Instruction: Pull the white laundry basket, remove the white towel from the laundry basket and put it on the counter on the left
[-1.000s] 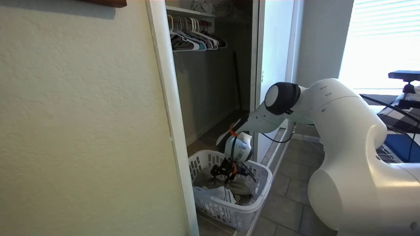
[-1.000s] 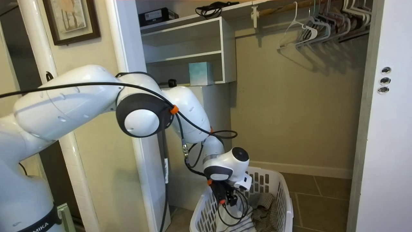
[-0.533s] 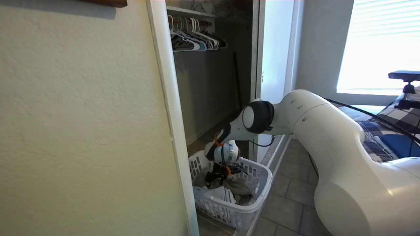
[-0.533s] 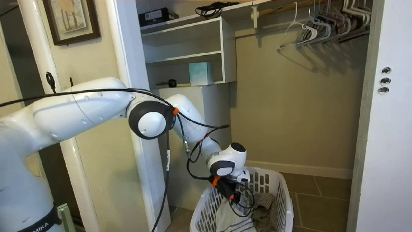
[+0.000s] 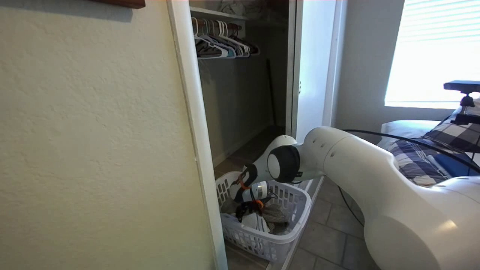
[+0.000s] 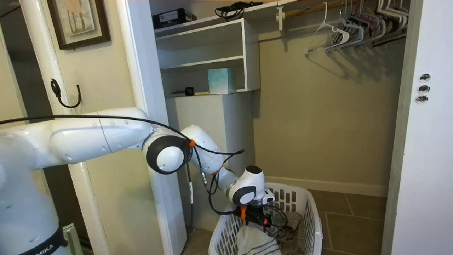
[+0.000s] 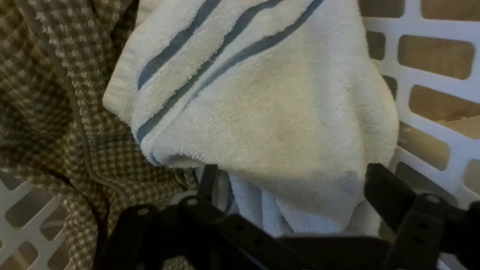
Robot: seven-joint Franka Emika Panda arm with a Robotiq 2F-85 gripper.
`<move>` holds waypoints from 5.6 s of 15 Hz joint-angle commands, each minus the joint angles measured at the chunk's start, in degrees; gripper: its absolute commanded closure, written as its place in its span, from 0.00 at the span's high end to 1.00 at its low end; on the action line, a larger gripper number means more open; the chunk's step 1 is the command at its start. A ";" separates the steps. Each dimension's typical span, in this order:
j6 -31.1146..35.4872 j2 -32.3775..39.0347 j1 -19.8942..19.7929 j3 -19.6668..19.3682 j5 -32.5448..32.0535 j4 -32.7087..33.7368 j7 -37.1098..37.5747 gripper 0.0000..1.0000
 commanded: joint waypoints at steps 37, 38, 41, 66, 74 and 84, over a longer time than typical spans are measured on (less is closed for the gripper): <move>7.41 2.00 -1.68 4.93 8.34 -5.62 -21.47 0.01; 6.40 1.89 -1.67 4.80 8.41 -5.30 -19.77 0.01; 3.30 1.64 -1.61 4.26 8.27 -3.16 -15.41 0.01; -21.39 -58.49 -7.96 5.22 21.89 -37.03 -1.70 0.01; -28.52 -73.88 -6.16 -0.33 37.16 -37.19 -4.22 0.01; -33.24 -76.19 -2.12 -5.56 47.12 -35.86 -7.44 0.06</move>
